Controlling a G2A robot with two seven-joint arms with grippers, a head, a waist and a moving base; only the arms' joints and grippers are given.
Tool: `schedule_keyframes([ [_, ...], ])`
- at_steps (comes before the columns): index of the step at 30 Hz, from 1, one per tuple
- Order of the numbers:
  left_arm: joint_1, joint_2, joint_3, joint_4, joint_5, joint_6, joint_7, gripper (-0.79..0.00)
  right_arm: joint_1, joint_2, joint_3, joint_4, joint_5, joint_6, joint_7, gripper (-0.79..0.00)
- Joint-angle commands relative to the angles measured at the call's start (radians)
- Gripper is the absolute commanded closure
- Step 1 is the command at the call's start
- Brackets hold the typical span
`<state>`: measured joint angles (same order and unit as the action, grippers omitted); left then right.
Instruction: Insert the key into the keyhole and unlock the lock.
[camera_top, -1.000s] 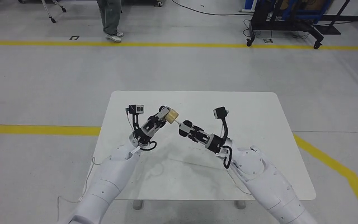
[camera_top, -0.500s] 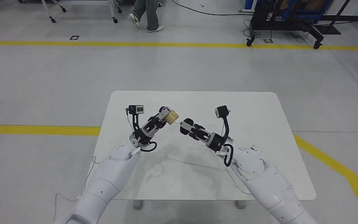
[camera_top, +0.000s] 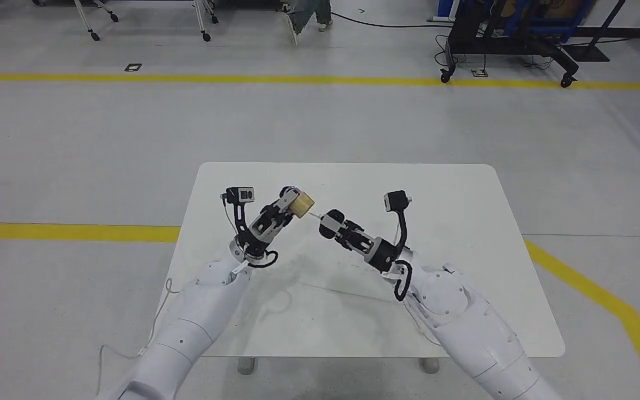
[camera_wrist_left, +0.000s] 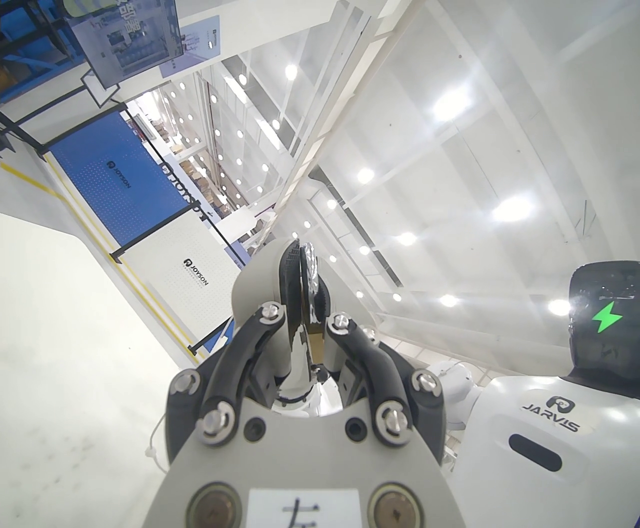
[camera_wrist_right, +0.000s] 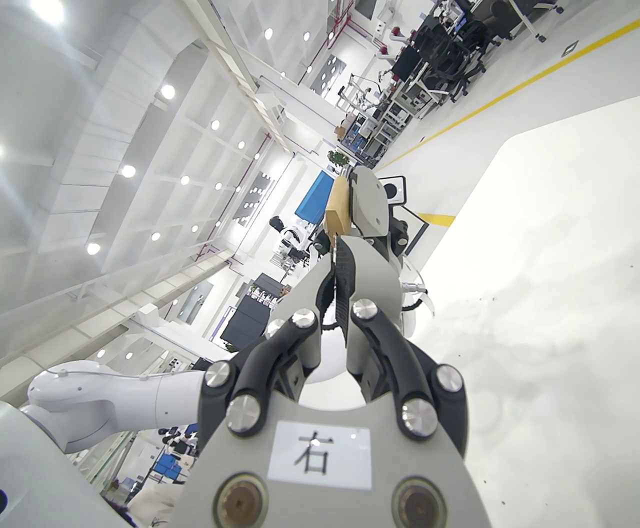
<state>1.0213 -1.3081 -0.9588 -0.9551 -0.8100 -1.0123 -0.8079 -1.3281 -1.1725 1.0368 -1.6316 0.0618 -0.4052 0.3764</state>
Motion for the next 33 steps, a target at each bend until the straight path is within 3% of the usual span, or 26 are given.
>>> schedule_keyframes([
  [1, -0.001, -0.001, 0.0, 0.002, -0.002, 0.0, 0.0, 0.0, 0.005, -0.001, -0.002, 0.005, 0.007, 0.007, 0.019, 0.0],
  [33, 0.003, -0.009, -0.017, 0.009, 0.038, 0.0, 0.0, 0.0, 0.035, -0.023, -0.002, 0.045, 0.036, 0.008, 0.032, 0.0],
])
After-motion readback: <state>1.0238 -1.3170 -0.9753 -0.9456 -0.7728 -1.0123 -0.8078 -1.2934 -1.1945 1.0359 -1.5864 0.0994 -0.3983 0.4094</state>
